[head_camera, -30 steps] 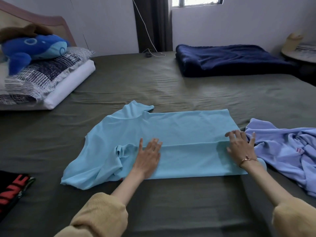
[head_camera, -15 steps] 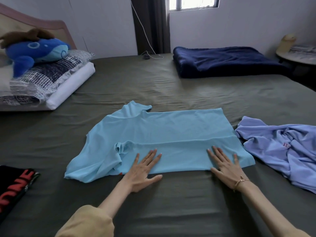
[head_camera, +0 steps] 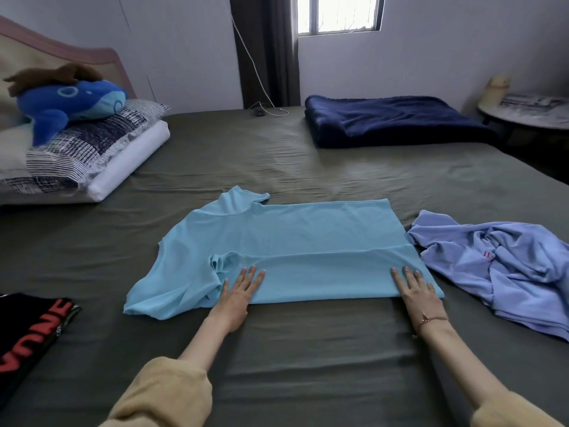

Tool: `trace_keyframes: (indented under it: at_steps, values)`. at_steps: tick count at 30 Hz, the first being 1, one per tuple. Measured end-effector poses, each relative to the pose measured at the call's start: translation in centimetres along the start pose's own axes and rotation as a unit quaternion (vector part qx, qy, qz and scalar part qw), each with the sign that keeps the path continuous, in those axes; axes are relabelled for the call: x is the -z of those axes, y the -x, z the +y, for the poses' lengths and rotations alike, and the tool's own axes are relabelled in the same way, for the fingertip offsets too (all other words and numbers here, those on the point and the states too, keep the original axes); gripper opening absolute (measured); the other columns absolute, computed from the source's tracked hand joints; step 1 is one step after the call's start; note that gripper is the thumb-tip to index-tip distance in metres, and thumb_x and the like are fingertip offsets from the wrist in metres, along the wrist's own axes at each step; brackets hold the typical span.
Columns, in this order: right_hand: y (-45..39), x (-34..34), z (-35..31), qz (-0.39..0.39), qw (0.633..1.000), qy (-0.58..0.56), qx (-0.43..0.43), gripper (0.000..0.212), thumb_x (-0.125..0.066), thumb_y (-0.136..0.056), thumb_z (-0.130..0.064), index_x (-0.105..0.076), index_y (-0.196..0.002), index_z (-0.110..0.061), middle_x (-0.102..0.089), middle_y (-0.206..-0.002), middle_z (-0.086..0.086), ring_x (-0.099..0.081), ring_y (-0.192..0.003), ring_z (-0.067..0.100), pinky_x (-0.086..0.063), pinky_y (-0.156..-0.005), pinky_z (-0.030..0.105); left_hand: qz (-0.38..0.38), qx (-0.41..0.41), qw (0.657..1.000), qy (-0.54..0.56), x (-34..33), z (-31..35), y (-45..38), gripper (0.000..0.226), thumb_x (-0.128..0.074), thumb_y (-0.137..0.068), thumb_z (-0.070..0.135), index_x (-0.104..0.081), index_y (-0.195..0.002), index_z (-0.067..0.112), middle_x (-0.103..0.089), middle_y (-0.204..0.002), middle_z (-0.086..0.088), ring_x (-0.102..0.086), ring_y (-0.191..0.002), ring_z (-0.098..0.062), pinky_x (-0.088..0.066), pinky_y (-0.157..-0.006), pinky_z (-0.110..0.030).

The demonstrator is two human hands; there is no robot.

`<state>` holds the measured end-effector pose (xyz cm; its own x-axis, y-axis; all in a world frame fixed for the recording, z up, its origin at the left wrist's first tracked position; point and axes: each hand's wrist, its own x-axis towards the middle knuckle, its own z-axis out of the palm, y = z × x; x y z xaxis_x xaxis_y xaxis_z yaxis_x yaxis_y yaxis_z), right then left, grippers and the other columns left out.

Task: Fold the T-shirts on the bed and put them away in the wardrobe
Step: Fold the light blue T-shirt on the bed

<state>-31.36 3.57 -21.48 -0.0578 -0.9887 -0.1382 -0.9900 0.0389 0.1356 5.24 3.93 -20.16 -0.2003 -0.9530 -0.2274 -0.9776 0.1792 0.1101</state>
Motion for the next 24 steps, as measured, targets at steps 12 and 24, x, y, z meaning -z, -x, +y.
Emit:
trace_keyframes:
  at_steps: [12,24]
  values:
    - [7.3,-2.1,0.1,0.09,0.995,-0.024,-0.024,0.066,0.004,-0.087,-0.001,-0.011,-0.15,-0.011,-0.016,-0.156,0.012,-0.023,-0.141,0.034,-0.031,-0.111,0.038,-0.039,-0.027,0.999,-0.019,-1.1,1.0,6.8,0.101,-0.032,-0.078,-0.025,0.018,-0.148,0.028,0.027,-0.154,0.005,0.021,-0.143,-0.015,0.008,-0.115,-0.044]
    - [13.5,-1.5,0.7,0.02,0.995,-0.007,-0.102,0.058,-0.023,-0.1,-0.005,0.005,-0.15,-0.013,-0.002,-0.158,0.005,-0.013,-0.144,0.029,-0.02,-0.115,0.032,-0.081,-0.03,0.996,-0.009,-2.3,2.7,12.6,0.099,-0.035,-0.081,-0.022,0.018,-0.148,0.029,0.029,-0.154,0.004,0.022,-0.143,-0.017,0.005,-0.116,-0.047]
